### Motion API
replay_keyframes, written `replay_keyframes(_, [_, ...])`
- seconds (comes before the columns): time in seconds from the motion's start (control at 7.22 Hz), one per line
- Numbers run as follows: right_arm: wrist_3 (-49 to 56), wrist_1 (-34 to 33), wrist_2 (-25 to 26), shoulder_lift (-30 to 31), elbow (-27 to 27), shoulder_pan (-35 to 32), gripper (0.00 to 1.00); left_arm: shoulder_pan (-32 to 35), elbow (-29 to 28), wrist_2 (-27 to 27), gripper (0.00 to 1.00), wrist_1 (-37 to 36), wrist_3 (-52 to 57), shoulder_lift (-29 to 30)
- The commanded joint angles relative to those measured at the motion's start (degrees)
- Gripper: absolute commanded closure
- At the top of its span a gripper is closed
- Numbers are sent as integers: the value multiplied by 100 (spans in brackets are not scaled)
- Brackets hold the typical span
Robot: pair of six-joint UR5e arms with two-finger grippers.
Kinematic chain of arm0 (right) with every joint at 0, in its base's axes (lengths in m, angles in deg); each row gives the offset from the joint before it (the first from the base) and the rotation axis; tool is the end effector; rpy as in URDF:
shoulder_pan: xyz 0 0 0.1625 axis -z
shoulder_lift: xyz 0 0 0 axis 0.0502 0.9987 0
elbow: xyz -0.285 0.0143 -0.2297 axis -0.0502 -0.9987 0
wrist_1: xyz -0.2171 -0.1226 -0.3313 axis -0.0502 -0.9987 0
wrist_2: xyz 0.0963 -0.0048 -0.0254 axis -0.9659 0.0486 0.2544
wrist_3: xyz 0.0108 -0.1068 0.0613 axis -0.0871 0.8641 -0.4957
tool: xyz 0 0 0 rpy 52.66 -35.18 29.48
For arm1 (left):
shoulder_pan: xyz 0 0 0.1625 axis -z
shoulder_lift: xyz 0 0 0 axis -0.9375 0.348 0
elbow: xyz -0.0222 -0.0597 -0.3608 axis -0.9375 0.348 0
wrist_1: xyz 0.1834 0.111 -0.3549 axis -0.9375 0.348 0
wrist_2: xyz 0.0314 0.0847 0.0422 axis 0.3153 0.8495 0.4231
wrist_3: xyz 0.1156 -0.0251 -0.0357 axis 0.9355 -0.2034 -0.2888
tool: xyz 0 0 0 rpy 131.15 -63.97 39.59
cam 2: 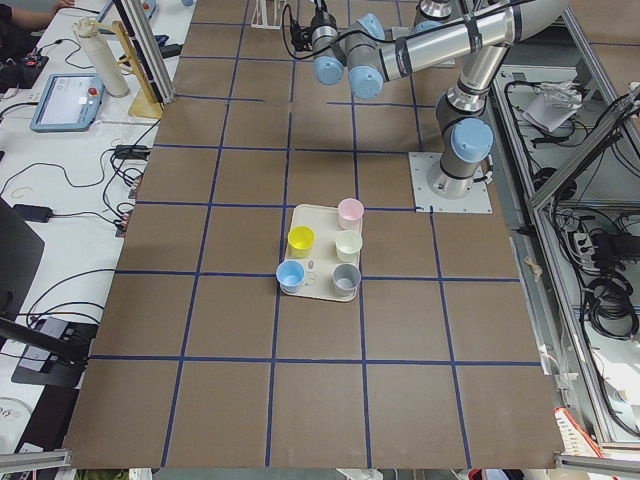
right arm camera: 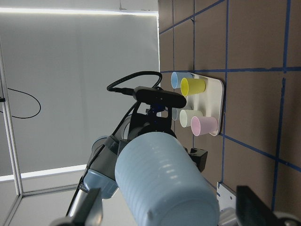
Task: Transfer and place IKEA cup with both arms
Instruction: 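Open the right gripper and pull it back from the cup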
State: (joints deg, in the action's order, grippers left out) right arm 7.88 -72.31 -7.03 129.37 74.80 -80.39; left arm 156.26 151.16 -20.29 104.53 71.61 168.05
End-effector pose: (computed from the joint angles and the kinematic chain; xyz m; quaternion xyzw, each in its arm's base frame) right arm 0.1463 -0.4788 0.4074 -0.0088 0.8112 0.0226 0.5842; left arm -0.2312 -0.4411 0.3101 0.1091 -0.6903 -0.0567 0.7130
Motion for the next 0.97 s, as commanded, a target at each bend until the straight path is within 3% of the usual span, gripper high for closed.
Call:
replay_keyframes(0.0, [-1,-16,640,-1,-27,262,0,-477,-34,797,100,-5,-14,-112])
replay_keyframes(0.28, [-315,-303,1691,25,-18,263,0,-926,-96,1983,100,-84,3,-183])
replay_keyframes(0.42, [-700,-680,2437,17,0,245,0,-1294,-227,3181,100,-493,12,-218])
replay_keyframes(0.83, [-1570,-1376,4337,34,-18,184,0,-1631,-579,5838,100,-1126,21,-254])
